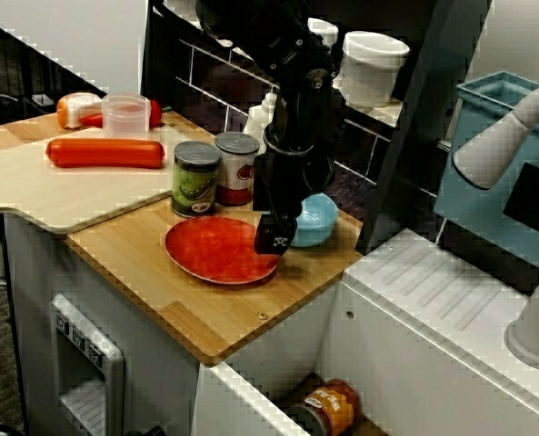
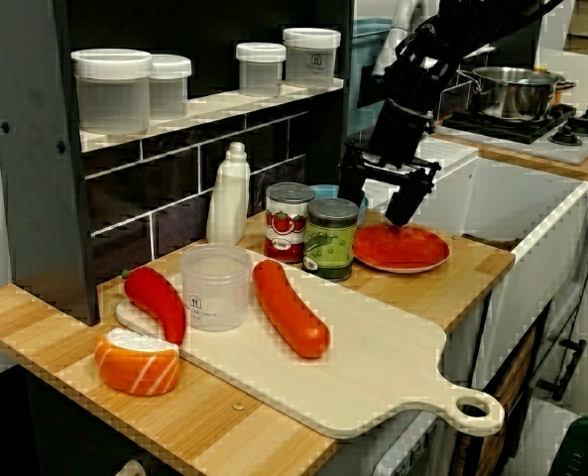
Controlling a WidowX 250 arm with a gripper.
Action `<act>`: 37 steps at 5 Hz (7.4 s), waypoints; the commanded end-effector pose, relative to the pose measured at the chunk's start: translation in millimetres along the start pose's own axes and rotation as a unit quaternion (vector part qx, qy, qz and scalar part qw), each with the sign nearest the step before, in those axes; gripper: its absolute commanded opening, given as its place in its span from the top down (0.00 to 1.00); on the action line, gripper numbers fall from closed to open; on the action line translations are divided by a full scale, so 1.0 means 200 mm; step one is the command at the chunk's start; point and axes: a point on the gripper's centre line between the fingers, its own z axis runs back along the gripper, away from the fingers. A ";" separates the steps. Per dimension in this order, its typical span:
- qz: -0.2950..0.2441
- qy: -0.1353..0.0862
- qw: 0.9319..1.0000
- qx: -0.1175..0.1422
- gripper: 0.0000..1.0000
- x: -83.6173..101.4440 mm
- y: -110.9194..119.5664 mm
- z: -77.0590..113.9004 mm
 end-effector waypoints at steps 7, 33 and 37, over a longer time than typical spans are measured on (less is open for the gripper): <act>0.018 -0.042 0.999 -0.006 0.00 0.11 0.11 0.21; -0.052 -0.069 0.995 -0.045 1.00 -0.07 -0.18 0.31; -0.145 -0.110 0.982 -0.050 1.00 -0.09 -0.49 0.36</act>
